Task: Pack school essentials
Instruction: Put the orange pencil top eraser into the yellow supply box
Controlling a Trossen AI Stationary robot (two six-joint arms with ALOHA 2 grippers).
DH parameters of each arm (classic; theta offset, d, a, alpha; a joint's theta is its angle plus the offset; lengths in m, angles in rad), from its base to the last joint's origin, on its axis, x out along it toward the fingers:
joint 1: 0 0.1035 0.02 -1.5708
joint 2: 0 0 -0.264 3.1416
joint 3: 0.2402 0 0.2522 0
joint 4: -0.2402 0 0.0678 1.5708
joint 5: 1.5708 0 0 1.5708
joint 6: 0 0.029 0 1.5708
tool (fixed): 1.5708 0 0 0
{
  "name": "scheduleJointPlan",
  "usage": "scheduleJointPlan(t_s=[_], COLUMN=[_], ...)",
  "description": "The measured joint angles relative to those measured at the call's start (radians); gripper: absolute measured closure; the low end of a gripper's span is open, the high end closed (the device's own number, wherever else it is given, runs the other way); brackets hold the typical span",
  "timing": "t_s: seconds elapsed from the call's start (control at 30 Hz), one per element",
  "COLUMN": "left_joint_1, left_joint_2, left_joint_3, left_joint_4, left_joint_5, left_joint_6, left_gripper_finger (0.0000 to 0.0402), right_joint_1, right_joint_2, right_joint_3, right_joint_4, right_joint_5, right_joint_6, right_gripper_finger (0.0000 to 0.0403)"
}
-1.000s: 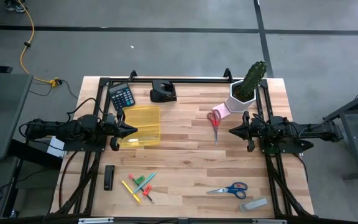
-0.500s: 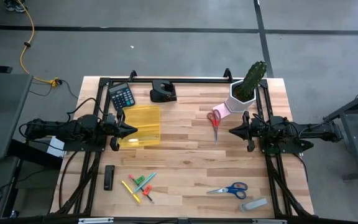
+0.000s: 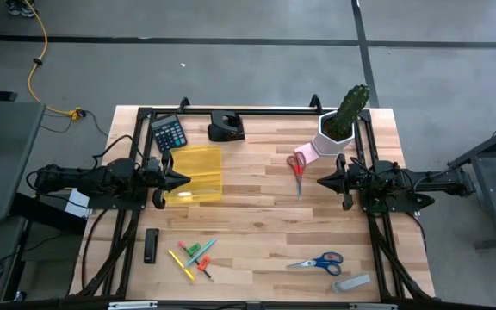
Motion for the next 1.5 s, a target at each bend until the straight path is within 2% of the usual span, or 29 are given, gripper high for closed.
scheduleJointPlan(t_s=[0.3, 0.5, 0.67, 0.9, 1.07, 1.23, 1.37, 1.43, 1.5], left_joint_1=[0.0, 0.0, 0.0, -0.003, -0.003, -0.003, -0.003, -0.003, -0.003], left_joint_2=[0.0, 0.046, 0.231, 0.581, 0.736, 0.799, 0.8, 0.798, 0.786], left_joint_3=[0.0, 0.016, 0.193, 0.502, 0.606, 0.633, 0.634, 0.634, 0.634], left_joint_4=[0.028, 0.284, 0.208, 0.003, -0.001, 0.031, 0.07, 0.09, 0.097], left_joint_5=[-0.027, -0.078, -0.151, -0.148, -0.151, -0.151, -0.148, -0.147, -0.14], left_joint_6=[-0.018, -0.114, -0.107, -0.078, -0.106, -0.106, -0.105, -0.105, -0.105], left_gripper_finger=[0.0401, 0.0401, 0.0401, 0.0401, 0.0401, 0.0401, 0.0401, 0.0401, 0.0401], right_joint_1=[0.0, 0.0, 0.0, 0.0, 0.0, 0.0, 0.0, 0.0, 0.0], right_joint_2=[0.0, 0.0, 0.0, 0.0, 0.0, 0.0, 0.001, 0.001, 0.003], right_joint_3=[0.0, 0.0, 0.0, 0.0, 0.0, 0.0, 0.0, 0.0, 0.0], right_joint_4=[0.0, 0.0, 0.0, 0.0, 0.0, 0.001, 0.075, 0.193, 0.346], right_joint_5=[0.0, 0.0, 0.0, 0.0, 0.0, 0.0, 0.016, 0.045, 0.137], right_joint_6=[0.0, 0.0, 0.0, 0.0, 0.0, 0.003, 0.118, 0.256, 0.386], right_gripper_finger=[0.0402, 0.0402, 0.0402, 0.0402, 0.0402, 0.0402, 0.0402, 0.0402, 0.0402])
